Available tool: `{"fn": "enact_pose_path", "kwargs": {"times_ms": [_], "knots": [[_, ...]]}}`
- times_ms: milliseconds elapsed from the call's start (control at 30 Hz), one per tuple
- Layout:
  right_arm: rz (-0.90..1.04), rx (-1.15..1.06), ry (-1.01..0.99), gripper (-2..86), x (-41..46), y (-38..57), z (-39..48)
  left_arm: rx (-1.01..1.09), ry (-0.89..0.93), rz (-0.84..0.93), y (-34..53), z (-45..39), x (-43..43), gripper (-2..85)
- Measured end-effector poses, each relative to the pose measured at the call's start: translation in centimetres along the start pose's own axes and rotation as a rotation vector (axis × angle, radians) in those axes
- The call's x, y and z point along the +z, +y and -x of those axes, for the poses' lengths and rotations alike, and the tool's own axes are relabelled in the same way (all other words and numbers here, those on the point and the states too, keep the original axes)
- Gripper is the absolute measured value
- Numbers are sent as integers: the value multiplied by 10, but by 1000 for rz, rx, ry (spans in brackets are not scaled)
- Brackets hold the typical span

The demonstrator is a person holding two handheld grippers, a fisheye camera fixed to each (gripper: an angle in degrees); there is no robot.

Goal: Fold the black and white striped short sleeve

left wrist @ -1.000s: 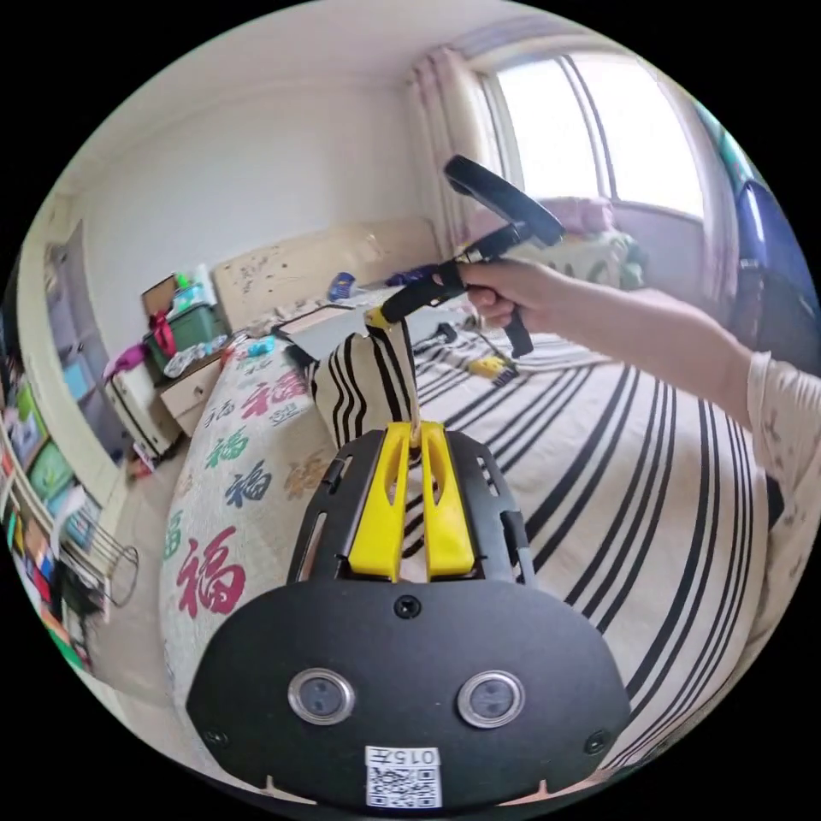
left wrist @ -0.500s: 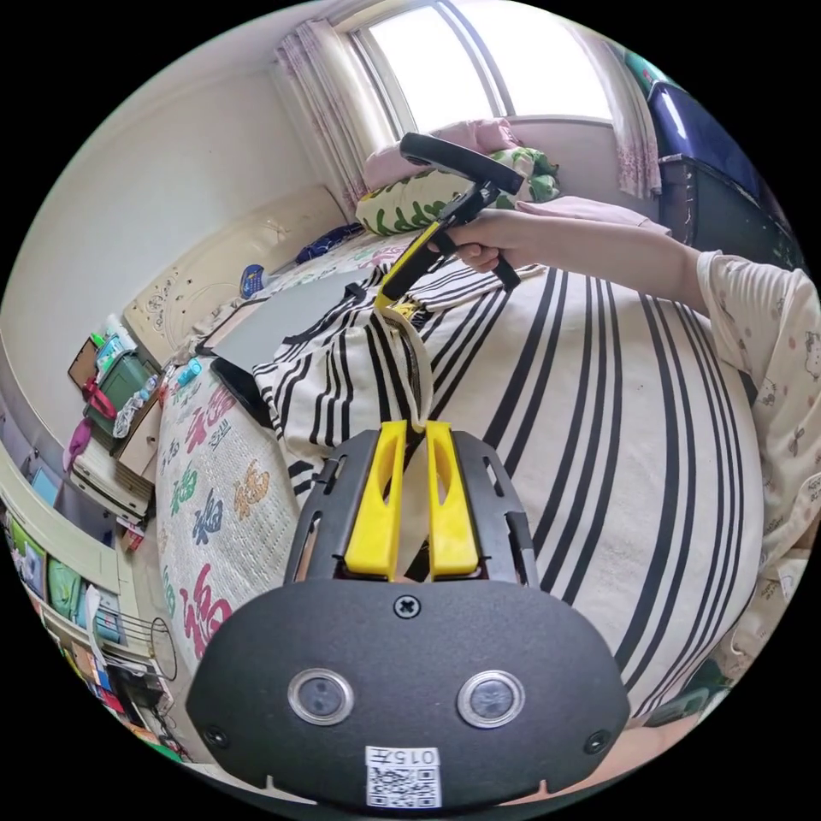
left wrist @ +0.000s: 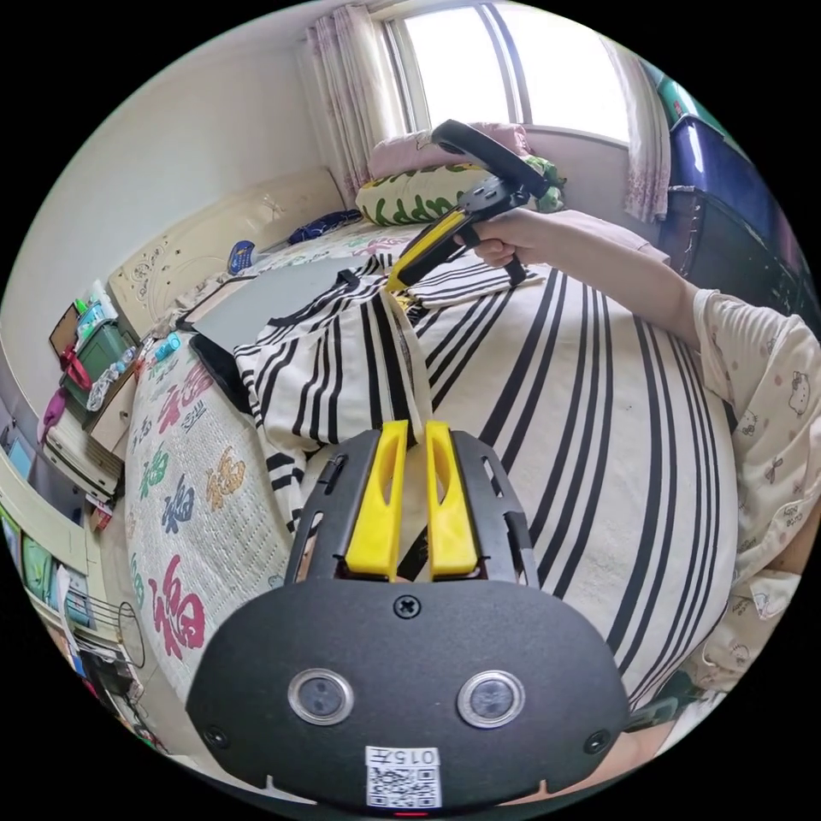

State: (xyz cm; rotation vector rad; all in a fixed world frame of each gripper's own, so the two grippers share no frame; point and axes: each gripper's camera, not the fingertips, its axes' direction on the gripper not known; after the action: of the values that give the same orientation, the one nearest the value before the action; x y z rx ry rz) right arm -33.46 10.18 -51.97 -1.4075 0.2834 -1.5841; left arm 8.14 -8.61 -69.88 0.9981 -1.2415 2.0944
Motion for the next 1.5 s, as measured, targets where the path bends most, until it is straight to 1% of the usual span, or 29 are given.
{"fn": "enact_pose_path", "kwargs": {"times_ms": [133,267,333,400,433,467,533,567,600,667,733,800,900,1000,1067,1100,1167,1200,1267,1367,1500], "knots": [[67,-55,2,-9,12,-2,-5,8,20,-40,20,5,-1,11],[193,-114,13,-3,33,-10,-5,37,22,29,29,8,19,10],[219,-138,13,10,34,-13,-5,38,20,42,34,12,22,12],[183,-122,-26,35,25,-16,-12,32,55,28,39,23,18,14],[140,-105,-49,48,18,-19,-17,10,97,-8,44,35,12,16],[86,-96,-61,49,13,-21,-20,-28,136,-60,50,49,6,17],[43,-88,-73,45,18,-25,-22,-86,170,-118,56,69,1,19],[63,-93,-67,43,28,-30,-22,-113,159,-124,58,79,5,20],[76,-96,-56,42,34,-32,-21,-120,144,-112,58,83,9,21],[97,-103,-14,36,55,-41,-19,-116,99,-4,54,93,34,24],[153,-104,-9,21,72,-50,-20,-104,86,39,51,101,46,27],[215,-120,7,12,84,-57,-22,-108,90,41,52,115,47,29],[235,-129,-7,31,71,-59,-36,-164,113,44,55,156,42,36],[137,-57,80,51,43,-51,-77,-196,-26,68,43,201,30,53],[78,55,182,60,37,-49,-122,-239,-141,92,20,254,30,62],[69,90,186,63,38,-50,-134,-260,-150,87,12,270,31,64],[51,231,143,86,50,-57,-179,-384,-135,40,-19,339,46,82],[46,256,131,93,55,-59,-188,-415,-135,26,-27,356,51,88],[16,354,96,115,74,-66,-218,-551,-147,-13,-54,418,77,109],[50,385,76,118,107,-78,-242,-673,-126,-22,-78,476,111,122],[89,404,106,117,146,-89,-265,-733,-96,70,-99,519,148,133]]}}
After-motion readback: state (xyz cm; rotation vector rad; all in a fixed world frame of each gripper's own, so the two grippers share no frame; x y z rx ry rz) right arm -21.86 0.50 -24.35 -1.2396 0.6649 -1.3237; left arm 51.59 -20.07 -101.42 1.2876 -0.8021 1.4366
